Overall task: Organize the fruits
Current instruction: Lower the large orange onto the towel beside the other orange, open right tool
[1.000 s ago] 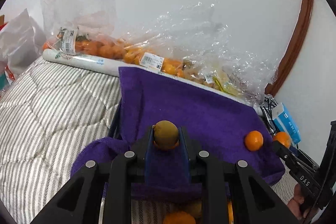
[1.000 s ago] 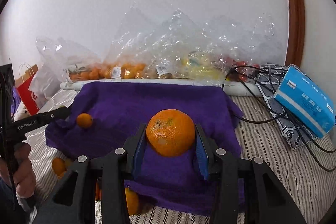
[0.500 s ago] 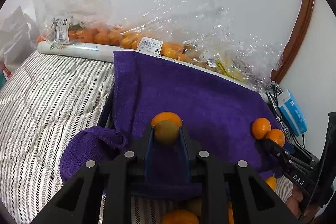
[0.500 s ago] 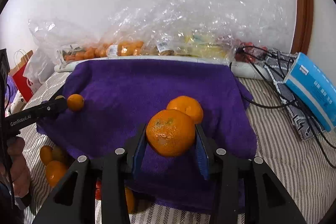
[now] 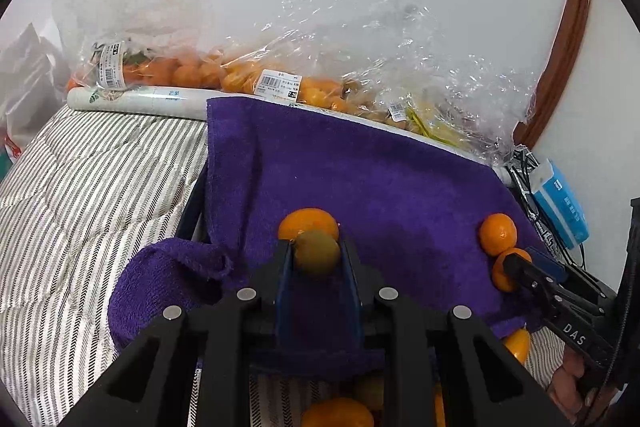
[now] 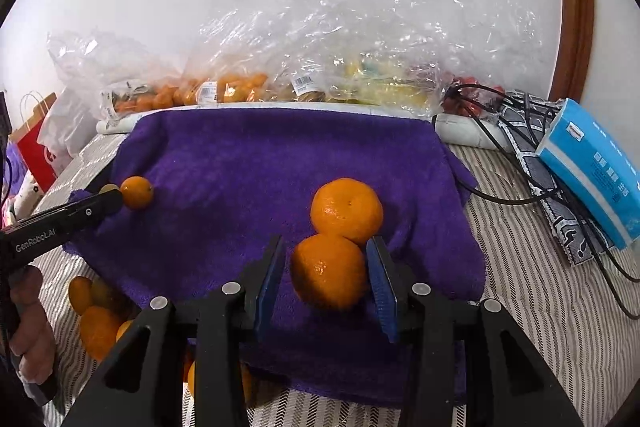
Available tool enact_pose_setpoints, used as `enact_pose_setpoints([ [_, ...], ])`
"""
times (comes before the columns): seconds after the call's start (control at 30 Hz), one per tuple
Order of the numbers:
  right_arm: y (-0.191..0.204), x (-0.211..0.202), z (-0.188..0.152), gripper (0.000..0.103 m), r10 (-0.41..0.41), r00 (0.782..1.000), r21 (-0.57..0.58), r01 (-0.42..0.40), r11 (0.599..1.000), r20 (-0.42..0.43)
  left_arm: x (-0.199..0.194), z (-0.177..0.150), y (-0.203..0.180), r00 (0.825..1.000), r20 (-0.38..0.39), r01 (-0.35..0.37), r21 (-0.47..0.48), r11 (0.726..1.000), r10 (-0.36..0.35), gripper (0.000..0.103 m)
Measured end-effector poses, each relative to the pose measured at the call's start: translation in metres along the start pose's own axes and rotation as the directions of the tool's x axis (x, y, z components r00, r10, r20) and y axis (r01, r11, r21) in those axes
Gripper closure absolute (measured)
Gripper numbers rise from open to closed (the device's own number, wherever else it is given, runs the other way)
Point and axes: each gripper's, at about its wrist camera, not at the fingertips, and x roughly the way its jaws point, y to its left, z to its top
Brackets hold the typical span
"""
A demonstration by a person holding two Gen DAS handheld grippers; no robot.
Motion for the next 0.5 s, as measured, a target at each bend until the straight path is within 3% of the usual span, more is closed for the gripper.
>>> enact_pose_setpoints([
  [0.17, 0.001, -0.006, 0.001, 0.059, 0.008, 1.000, -0.001, -0.008, 1.000, 0.023, -0.003, 0.000, -0.002, 1.000, 0.010, -0.011, 0.009, 1.000, 0.011, 0.076],
  [0.23, 0.006, -0.012, 0.000, 0.056, 0.020, 0.998, -0.022, -0.018, 1.000, 0.053, -0.007, 0.001, -0.002, 1.000, 0.028, -0.003, 0.006, 1.000, 0.003, 0.059],
  [0.3, 0.010, -0.016, -0.001, 0.050, 0.031, 0.997, -0.042, -0.028, 0.999, 0.072, -0.010, 0.001, -0.002, 0.999, 0.046, 0.008, 0.002, 1.000, -0.008, 0.053],
  [0.5, 0.005, -0.020, 0.000, 0.044, 0.050, 0.994, 0.007, -0.051, 0.999, 0.100, -0.014, 0.001, -0.005, 0.998, 0.065, -0.004, 0.015, 1.000, 0.003, 0.050],
])
